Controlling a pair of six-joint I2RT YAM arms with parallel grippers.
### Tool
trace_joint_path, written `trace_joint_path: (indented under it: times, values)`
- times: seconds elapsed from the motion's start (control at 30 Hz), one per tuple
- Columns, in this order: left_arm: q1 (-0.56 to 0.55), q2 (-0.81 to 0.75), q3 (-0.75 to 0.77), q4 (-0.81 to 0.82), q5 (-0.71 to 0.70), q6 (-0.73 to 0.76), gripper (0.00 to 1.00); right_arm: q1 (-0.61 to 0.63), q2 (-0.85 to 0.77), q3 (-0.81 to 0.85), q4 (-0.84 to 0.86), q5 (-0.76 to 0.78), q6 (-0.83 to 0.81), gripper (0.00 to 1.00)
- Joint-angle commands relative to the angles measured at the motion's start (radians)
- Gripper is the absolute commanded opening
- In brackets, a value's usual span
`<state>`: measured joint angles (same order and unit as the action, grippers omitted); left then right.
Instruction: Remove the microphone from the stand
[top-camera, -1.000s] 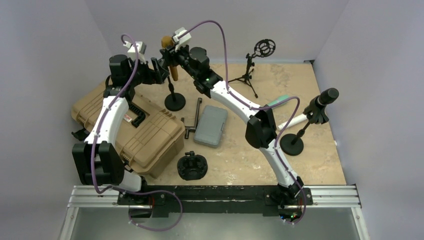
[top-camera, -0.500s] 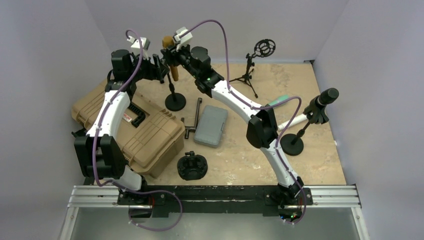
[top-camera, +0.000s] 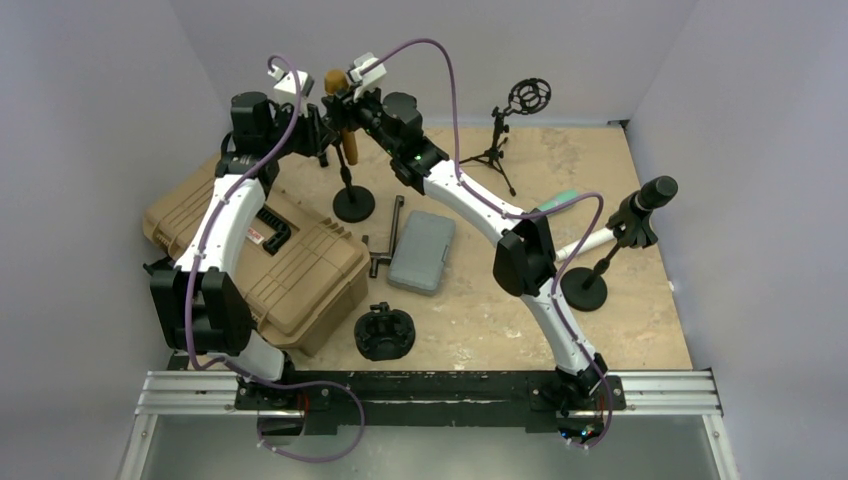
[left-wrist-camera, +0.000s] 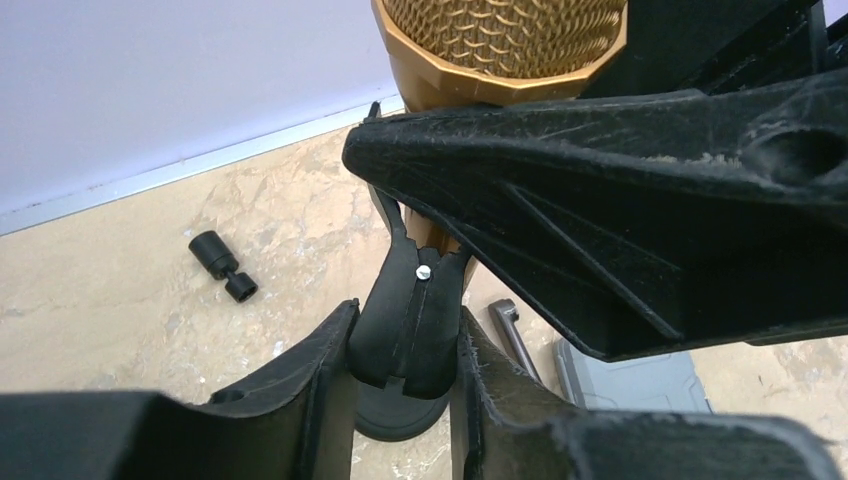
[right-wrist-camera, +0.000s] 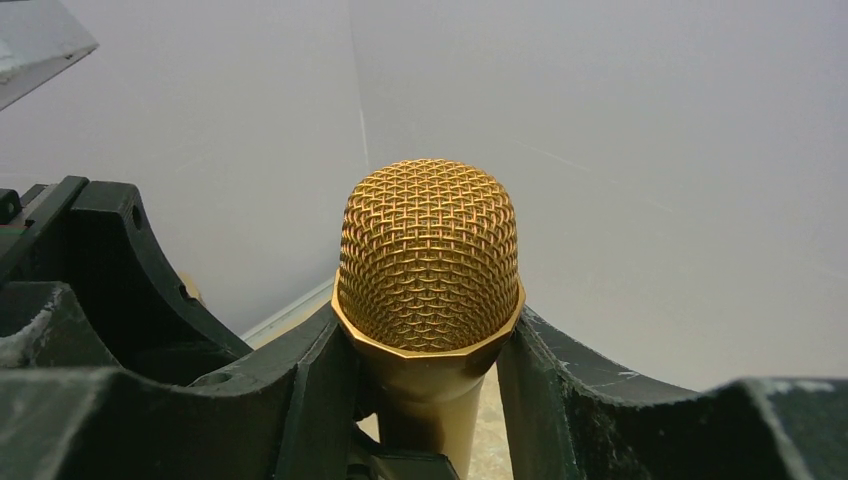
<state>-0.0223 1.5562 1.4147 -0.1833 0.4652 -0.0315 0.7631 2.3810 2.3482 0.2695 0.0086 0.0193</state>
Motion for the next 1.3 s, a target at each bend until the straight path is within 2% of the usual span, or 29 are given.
trace_joint_path:
  times: [0.0,0.2,0.33,0.5,0.7,0.73,0.83,0.93,1.03,1.07,1.17,1.27]
  values:
    - [-0.007,-0.002,0.03,-0.021,-0.014,0.027,0.0,-0.001,-0.091,0.015,0.075,0.004,-0.003,0.09]
    - [-0.007,0.005,0.024,-0.032,-0.02,0.056,0.0,-0.011,-0.102,0.043,0.069,0.076,-0.015,0.0]
    - [-0.009,0.002,0.015,-0.037,-0.019,0.062,0.0,-0.033,-0.134,0.046,0.062,0.185,-0.05,0.0]
    - [-0.013,0.01,0.014,-0.046,-0.006,0.07,0.0,-0.075,-0.264,-0.103,0.127,0.275,-0.029,0.0]
    - [-0.025,0.023,0.02,-0.069,-0.01,0.07,0.0,-0.083,-0.435,-0.265,0.113,0.331,-0.093,0.0]
    - [-0.026,0.021,0.025,-0.074,-0.009,0.062,0.06,-0.082,-0.47,-0.32,0.118,0.331,-0.1,0.0]
    - [-0.026,0.0,0.041,-0.075,-0.018,0.04,0.4,-0.082,-0.582,-0.489,0.137,0.323,-0.112,0.0]
    - [-0.025,-0.006,0.088,-0.11,-0.032,-0.016,0.54,-0.083,-0.68,-0.634,0.125,0.324,-0.109,0.0]
    - [-0.025,0.005,0.155,-0.174,-0.041,-0.059,0.85,-0.081,-0.77,-0.758,0.109,0.311,-0.083,0.0]
    - [-0.024,0.004,0.171,-0.191,-0.051,-0.078,0.93,-0.081,-0.796,-0.79,0.103,0.308,-0.074,0.0]
    - [-0.01,0.001,0.219,-0.237,-0.057,-0.169,0.98,-0.082,-0.871,-0.881,0.082,0.308,-0.062,0.0]
    - [0.007,0.008,0.275,-0.276,-0.063,-0.274,0.96,-0.082,-0.917,-0.929,0.073,0.29,-0.046,0.0]
